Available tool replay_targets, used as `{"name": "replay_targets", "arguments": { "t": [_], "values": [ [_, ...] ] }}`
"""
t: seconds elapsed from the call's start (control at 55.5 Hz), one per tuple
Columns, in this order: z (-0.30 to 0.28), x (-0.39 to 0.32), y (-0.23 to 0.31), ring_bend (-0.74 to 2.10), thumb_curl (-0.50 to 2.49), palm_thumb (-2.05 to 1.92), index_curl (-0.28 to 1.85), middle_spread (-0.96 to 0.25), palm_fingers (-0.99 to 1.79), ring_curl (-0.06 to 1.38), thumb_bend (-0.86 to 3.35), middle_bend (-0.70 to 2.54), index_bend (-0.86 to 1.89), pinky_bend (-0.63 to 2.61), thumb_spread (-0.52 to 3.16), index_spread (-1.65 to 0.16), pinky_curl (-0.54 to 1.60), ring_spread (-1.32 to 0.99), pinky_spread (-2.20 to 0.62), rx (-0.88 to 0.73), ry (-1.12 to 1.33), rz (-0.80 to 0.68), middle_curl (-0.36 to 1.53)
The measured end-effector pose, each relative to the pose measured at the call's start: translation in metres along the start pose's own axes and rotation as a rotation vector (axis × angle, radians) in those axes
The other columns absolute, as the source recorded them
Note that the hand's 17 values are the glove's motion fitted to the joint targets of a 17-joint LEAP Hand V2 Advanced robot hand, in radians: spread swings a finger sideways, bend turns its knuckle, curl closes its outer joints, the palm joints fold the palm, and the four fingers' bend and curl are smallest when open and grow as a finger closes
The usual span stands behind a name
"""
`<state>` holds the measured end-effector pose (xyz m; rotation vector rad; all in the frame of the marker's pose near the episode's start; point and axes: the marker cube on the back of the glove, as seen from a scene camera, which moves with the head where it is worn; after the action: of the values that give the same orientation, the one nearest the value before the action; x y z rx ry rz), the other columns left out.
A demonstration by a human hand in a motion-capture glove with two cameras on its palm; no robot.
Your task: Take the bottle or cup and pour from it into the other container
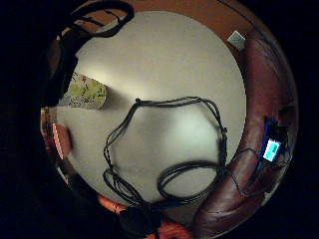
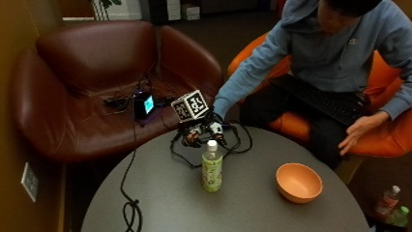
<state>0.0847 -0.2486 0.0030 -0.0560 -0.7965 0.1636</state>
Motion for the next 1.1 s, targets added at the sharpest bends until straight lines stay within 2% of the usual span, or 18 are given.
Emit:
{"name": "replay_targets", "arguments": {
  "t": [0.144, 0.252, 0.342, 0.522, 1.098],
  "values": [
    [0.009, -0.008, -0.008, 0.66, 0.35, 0.68, 0.30, -0.13, 1.03, 0.46, -0.03, 0.43, 0.16, 0.49, 0.88, -0.25, 0.41, -0.18, -0.22, -0.040, -0.024, -0.028, 0.50],
    [0.016, -0.010, -0.009, 0.51, 0.35, 0.68, 0.28, -0.10, 0.65, 0.43, -0.03, 0.33, 0.08, 0.51, 0.88, -0.25, 0.43, -0.17, -0.17, -0.046, -0.054, -0.021, 0.47],
    [0.017, -0.016, -0.015, 0.44, 0.35, 0.69, 0.27, -0.09, 0.52, 0.39, -0.03, 0.26, 0.11, 0.48, 0.88, -0.26, 0.41, -0.16, -0.09, -0.065, -0.049, -0.019, 0.45],
    [0.025, -0.013, -0.017, 0.40, 0.35, 0.68, 0.25, -0.09, 0.40, 0.35, -0.03, 0.16, 0.12, 0.51, 0.87, -0.29, 0.39, -0.16, 0.02, -0.067, -0.095, -0.022, 0.39],
    [0.044, -0.012, -0.023, 0.50, 0.34, 0.63, 0.17, -0.15, 0.08, 0.35, -0.04, 0.18, 0.09, 0.63, 0.85, -0.41, 0.39, -0.15, 0.17, -0.092, -0.262, -0.035, 0.30]
  ]
}}
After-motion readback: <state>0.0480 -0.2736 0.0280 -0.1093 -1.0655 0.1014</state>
